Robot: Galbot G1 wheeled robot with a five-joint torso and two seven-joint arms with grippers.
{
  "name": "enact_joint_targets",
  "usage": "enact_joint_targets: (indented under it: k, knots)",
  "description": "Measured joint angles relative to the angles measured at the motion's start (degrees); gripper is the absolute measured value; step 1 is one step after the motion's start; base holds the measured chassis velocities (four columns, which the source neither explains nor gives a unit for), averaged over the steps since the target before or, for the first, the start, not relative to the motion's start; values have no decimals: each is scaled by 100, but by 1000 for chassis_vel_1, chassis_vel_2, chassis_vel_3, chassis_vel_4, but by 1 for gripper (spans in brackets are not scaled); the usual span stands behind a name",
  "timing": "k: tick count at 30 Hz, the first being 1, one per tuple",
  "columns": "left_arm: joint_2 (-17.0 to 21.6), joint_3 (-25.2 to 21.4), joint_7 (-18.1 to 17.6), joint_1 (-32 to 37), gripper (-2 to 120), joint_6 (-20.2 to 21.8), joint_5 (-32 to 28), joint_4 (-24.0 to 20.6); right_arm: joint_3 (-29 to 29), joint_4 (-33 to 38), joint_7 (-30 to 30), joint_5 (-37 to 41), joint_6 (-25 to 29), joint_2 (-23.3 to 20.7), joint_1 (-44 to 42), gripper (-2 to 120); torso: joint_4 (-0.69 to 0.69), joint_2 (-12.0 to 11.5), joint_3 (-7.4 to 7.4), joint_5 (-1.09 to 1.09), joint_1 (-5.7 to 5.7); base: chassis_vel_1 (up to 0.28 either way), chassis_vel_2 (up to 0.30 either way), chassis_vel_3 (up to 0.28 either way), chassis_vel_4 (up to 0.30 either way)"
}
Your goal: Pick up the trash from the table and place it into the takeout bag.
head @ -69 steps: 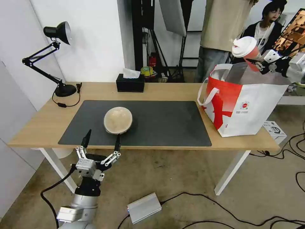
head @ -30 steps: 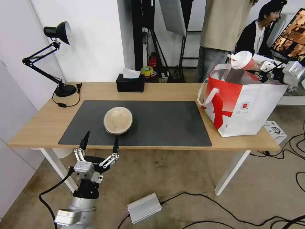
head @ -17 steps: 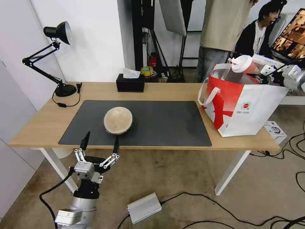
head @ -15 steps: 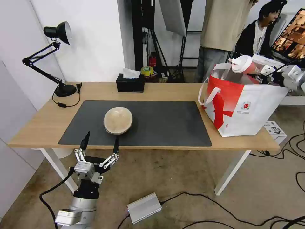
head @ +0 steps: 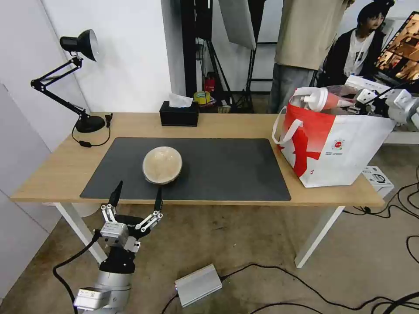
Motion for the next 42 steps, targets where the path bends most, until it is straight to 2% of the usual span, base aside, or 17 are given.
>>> enact_joint_targets:
  k: [2,6,9,10,11,13,27,42]
  knots:
    - [-15,7,0,4,100,0,3,-6,-6,25,-1,6,0,-21,5,64,0,0,0,0,0,0,0,0,0]
    - [-26,14,0,8,100,0,7,-20,-7,43,-1,13,0,-31,6,72,0,0,0,0,0,0,0,0,0]
    - [-33,14,-2,13,100,-1,16,-33,-7,84,-1,24,0,-38,10,89,0,0,0,0,0,0,0,0,0]
    - [-33,14,-2,13,100,-1,16,-33,-7,84,-1,24,0,-38,10,89,0,0,0,0,0,0,0,0,0]
    - [-36,11,-2,14,100,0,18,-34,-6,99,-1,27,0,-43,10,95,0,0,0,0,0,0,0,0,0]
    - [-43,5,-4,14,100,-1,22,-34,3,141,0,38,0,-57,11,99,0,0,0,0,0,0,0,0,0]
    - [-68,-12,-11,3,100,-1,39,-36,48,605,15,213,-22,-245,62,100,0,0,0,0,0,0,0,0,0]
    - [-90,-7,-11,18,100,-3,46,-57,-4,775,-4,234,-46,-384,275,100,0,0,0,0,0,0,0,0,0]
